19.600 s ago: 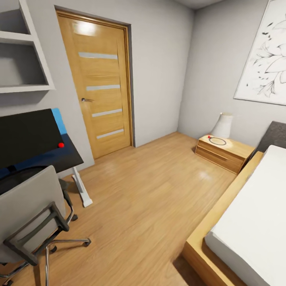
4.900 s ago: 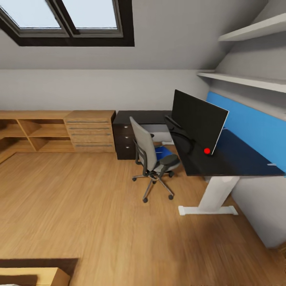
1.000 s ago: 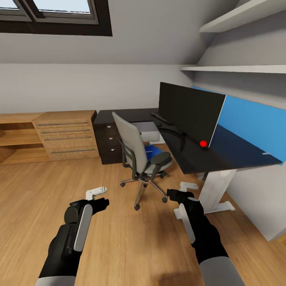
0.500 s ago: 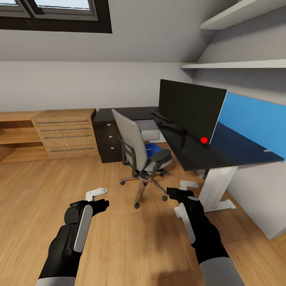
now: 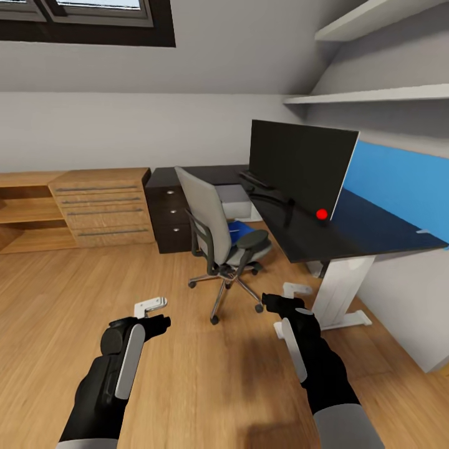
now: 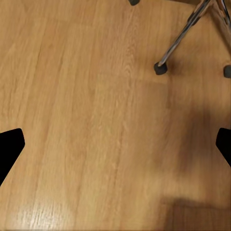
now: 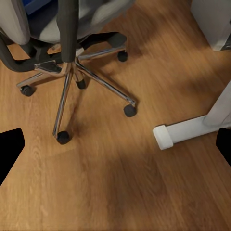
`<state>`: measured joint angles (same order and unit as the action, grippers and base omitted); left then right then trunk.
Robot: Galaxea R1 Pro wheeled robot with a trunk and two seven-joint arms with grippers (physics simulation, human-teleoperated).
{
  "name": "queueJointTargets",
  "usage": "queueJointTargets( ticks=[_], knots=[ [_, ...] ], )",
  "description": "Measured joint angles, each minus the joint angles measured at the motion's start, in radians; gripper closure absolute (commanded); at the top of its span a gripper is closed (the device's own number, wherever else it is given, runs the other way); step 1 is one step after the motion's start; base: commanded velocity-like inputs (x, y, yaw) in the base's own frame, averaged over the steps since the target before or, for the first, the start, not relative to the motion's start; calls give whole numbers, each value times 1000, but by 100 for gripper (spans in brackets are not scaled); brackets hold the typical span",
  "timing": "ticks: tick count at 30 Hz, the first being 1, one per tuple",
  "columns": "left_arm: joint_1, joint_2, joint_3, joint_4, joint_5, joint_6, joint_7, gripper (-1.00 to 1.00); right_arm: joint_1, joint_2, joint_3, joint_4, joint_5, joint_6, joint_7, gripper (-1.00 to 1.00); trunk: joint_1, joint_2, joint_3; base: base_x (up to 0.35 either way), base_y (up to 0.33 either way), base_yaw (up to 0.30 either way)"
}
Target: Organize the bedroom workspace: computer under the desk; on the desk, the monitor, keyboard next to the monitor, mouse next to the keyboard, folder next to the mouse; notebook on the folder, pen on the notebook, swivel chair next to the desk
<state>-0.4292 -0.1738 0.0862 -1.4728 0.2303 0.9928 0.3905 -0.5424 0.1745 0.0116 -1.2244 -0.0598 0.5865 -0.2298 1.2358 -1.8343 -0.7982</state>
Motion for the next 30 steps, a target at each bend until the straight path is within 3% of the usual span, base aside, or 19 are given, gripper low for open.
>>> queueJointTargets(
  ticks=[17, 24, 30],
  knots=[
    [2, 0, 0, 3, 1, 0, 0, -100, 0, 0, 4, 1, -1, -5, 1, -100, 65, -119, -53, 0, 0, 5],
    [2, 0, -1, 20, 1, -14, 3, -100, 11, 0, 33, 2, 1, -20, 0, -100, 92, -168, -75, 0, 0, 203],
    [3, 0, -1, 26, 2, -29, -3, -100, 12, 0, 38, 2, 3, -23, 1, -100, 92, -168, -75, 0, 0, 269]
  ],
)
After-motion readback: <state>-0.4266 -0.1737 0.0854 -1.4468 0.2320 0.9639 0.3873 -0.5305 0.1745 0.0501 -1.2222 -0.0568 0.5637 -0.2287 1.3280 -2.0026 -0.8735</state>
